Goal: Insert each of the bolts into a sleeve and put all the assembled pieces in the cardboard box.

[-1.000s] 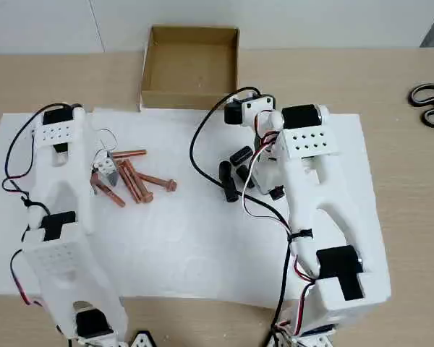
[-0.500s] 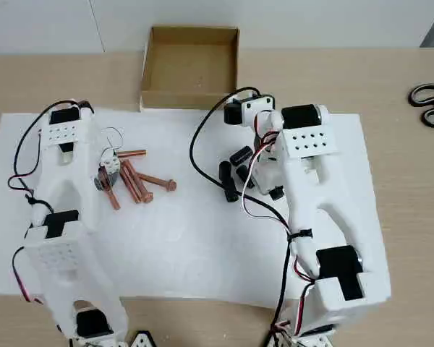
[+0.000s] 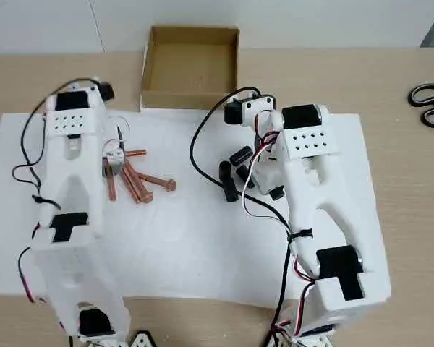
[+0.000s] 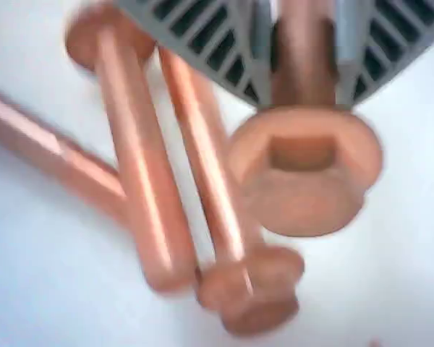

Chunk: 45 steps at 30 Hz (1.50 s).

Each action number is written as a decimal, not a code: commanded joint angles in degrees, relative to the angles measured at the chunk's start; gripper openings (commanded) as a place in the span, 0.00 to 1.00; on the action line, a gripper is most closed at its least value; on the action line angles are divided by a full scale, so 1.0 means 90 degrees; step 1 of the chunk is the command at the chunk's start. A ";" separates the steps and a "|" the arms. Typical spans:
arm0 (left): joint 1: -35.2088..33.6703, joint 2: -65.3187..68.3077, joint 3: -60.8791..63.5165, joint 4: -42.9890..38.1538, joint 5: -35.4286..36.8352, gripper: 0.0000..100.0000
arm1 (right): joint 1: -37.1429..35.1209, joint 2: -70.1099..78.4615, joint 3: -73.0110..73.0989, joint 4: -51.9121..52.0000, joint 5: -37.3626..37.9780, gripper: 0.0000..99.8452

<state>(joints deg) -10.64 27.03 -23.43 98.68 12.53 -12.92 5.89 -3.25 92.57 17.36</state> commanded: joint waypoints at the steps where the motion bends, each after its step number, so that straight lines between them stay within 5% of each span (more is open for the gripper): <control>1: 0.0000 -0.0860 -0.0239 0.0176 -0.0264 0.00 | 0.0073 -0.0386 -0.0293 0.0005 -0.0029 0.01; 16: -0.0596 -0.0479 0.1910 -0.0889 -0.0664 0.02 | 0.0073 -0.0386 -0.0293 0.0024 -0.0039 0.01; 31: -0.0596 -0.0449 0.2291 -0.1827 -0.0703 0.09 | 0.0073 -0.0386 -0.0283 0.0024 -0.0039 0.01; 41: -0.0586 -0.0449 0.2838 -0.2159 -0.0703 0.09 | 0.0073 -0.0386 -0.0283 0.0024 -0.0039 0.01; 45: -0.0557 -0.0449 0.2838 -0.2149 -0.0694 0.00 | 0.0073 -0.0386 -0.0283 0.0024 -0.0039 0.01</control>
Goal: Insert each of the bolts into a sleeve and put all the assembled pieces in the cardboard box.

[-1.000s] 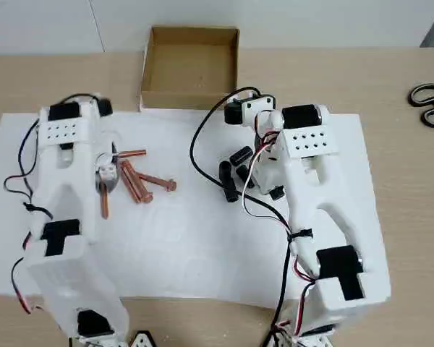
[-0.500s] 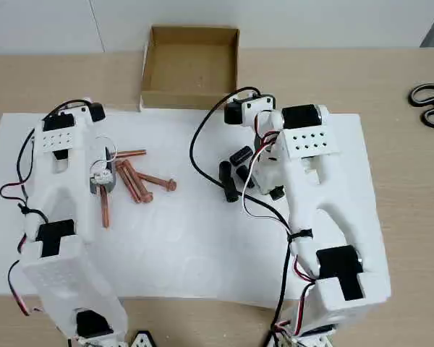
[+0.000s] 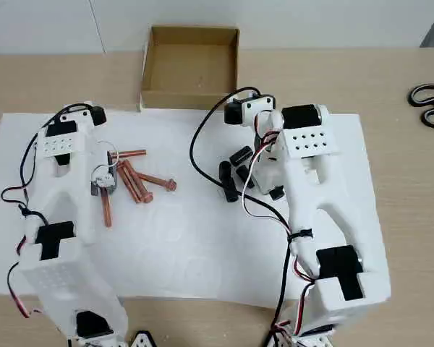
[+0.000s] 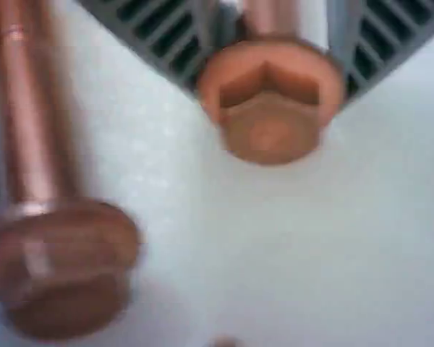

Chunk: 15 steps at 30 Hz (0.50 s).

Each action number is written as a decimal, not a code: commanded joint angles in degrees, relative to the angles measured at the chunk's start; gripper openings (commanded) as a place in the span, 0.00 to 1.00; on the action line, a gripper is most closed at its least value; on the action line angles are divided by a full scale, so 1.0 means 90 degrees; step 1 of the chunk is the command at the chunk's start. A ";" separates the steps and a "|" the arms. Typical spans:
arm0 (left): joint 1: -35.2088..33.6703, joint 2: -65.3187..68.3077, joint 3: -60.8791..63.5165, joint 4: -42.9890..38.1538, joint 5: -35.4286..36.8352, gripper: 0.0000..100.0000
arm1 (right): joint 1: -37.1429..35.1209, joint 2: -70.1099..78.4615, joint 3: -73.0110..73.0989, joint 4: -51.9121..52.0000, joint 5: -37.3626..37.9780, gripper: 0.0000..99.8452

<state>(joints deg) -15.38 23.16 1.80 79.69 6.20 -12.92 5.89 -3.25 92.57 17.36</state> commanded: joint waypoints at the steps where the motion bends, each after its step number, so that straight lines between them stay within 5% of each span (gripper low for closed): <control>1: -0.0029 -0.0020 0.0034 -0.0020 0.0010 0.01 | 0.0073 -0.0386 -0.0283 0.0024 -0.0039 0.01; 15: -0.0029 -0.1651 -0.0923 0.1114 0.0010 0.00 | 0.0063 -0.1519 -0.1006 0.0591 0.0000 0.01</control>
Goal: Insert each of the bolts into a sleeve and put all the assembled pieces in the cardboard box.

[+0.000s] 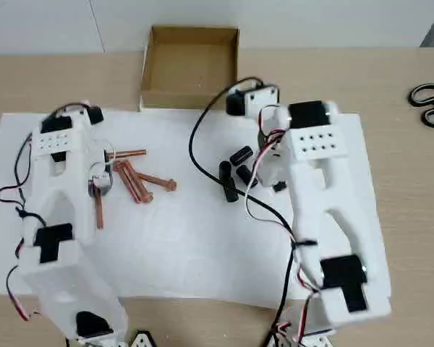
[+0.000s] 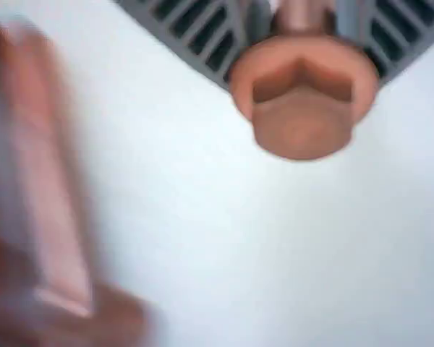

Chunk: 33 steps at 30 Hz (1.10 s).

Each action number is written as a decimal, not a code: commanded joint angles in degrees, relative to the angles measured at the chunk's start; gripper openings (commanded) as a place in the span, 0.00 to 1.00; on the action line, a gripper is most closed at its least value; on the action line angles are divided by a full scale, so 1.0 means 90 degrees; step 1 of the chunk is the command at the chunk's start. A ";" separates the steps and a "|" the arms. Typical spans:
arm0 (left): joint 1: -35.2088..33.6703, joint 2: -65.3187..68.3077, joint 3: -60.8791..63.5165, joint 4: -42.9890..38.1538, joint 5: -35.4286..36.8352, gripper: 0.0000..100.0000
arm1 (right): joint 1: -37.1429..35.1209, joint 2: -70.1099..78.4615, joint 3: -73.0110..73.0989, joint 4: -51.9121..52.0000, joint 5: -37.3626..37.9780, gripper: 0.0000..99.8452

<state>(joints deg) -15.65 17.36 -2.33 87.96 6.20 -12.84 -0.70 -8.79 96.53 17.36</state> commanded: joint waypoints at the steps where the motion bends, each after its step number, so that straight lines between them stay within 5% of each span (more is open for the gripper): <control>1: 0.0000 -0.1328 -0.0542 0.0264 0.0010 0.00 | 0.0044 -0.1011 -0.0410 0.0151 0.0000 0.01; 11: 0.0000 -0.4210 -0.0659 0.1397 -0.0029 0.00 | 0.0063 -0.3785 -0.0391 0.0200 -0.0029 0.01; 19: 0.0010 -0.6457 -0.0112 0.1368 -0.0010 0.00 | 0.0034 -0.5534 -0.0176 0.0181 0.0010 0.01; 24: 0.0088 -0.7355 0.1118 0.0479 0.0010 0.00 | 0.0015 -0.6315 0.1299 0.0054 -0.0127 0.01; 28: 0.0850 -0.7834 0.2085 -0.0410 0.0137 0.00 | -0.0298 -0.7282 0.2745 -0.0728 -0.1211 0.01; 33: 0.1915 -0.8264 0.3062 -0.1368 0.1582 0.00 | -0.0962 -0.8708 0.5128 -0.2623 -0.1993 0.01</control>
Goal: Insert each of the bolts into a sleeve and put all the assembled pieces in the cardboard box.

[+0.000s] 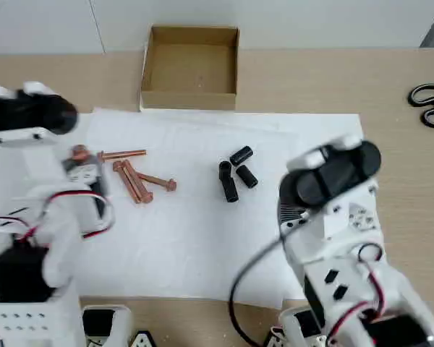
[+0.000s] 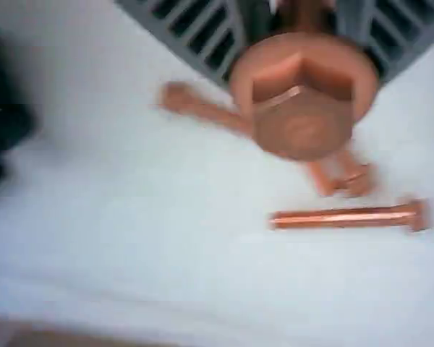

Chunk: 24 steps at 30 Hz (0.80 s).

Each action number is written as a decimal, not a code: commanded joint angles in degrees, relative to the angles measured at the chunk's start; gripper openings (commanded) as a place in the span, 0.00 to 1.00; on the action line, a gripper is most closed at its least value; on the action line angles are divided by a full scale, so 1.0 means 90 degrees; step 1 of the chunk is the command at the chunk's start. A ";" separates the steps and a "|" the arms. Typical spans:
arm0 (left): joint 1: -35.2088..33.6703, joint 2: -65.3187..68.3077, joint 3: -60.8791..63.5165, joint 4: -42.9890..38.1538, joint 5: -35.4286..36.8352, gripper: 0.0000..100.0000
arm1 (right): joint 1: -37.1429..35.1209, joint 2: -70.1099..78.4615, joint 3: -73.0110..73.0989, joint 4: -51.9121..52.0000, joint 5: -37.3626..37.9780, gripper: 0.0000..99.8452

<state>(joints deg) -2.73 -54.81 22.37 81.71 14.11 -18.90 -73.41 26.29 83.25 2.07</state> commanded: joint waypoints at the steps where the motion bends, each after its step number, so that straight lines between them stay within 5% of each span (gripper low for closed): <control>1: 0.0625 -0.0283 0.0493 -0.0908 0.0938 0.00 | -0.0376 -0.0874 0.1690 -0.1480 -0.0283 0.01; 13: 0.2208 -0.0361 0.0884 -0.2667 0.1114 0.00 | -0.1128 -0.2545 0.5578 -0.3717 -0.0283 0.01; 24: 0.3438 -0.0361 0.1871 -0.3712 0.0811 0.00 | -0.1763 -0.2681 0.6535 -0.4615 -0.0313 0.01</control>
<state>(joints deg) 26.64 -56.84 37.05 52.35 23.52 -34.29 -96.44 85.36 43.25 0.13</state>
